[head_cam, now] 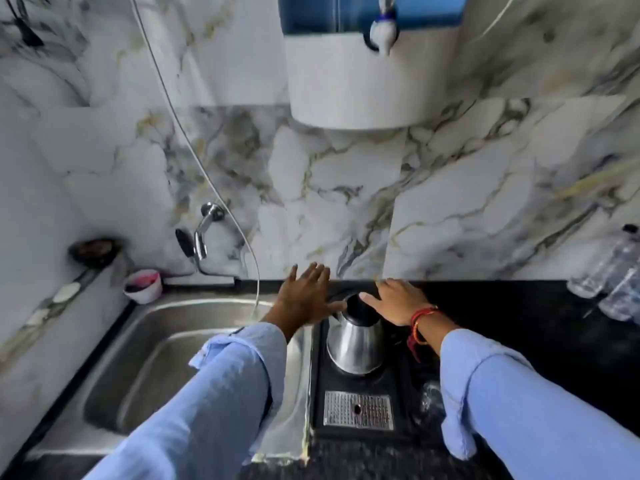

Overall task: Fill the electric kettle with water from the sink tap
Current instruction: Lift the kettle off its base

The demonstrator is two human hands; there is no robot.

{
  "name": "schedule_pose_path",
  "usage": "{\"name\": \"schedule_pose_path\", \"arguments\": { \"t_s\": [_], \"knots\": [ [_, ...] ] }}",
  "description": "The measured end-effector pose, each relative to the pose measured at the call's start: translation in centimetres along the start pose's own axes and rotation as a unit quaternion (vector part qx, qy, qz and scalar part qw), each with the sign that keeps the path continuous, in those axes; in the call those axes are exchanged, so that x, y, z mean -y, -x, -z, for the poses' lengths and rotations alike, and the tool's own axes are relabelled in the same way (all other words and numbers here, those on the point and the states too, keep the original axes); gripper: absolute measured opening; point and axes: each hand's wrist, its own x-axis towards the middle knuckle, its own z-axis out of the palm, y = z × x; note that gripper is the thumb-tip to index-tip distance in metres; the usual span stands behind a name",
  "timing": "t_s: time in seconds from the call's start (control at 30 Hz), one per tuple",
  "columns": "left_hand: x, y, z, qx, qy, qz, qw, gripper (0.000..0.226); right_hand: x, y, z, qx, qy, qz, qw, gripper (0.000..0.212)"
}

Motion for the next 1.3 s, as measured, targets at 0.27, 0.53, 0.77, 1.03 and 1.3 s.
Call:
{"name": "schedule_pose_path", "arguments": {
  "t_s": [0.27,0.53,0.77,1.03,1.3],
  "knots": [
    [-2.0,-1.2,-9.1,0.069,0.072,0.021,0.995,0.110,-1.2,-3.5,-5.9,0.019,0.005,-0.040,0.999,0.104],
    [-1.8,-1.2,-11.3,0.019,0.091,0.019,0.996,0.112,-1.8,-5.6,-8.1,-0.085,-0.001,-0.038,0.996,0.080],
    [0.7,-1.4,-9.2,-0.038,0.122,0.055,0.990,0.108,1.4,-8.3,-4.0,-0.134,-0.011,0.014,0.991,0.063],
    [9.3,0.1,-3.6,-0.096,0.067,0.078,0.990,0.104,9.7,-12.3,-0.6,-0.119,-0.153,0.020,0.981,0.068],
    [21.3,3.5,-5.1,-0.070,0.040,0.111,0.991,0.097,19.5,-16.2,-4.7,-0.050,-0.234,0.026,0.971,0.040]
  ]
}}
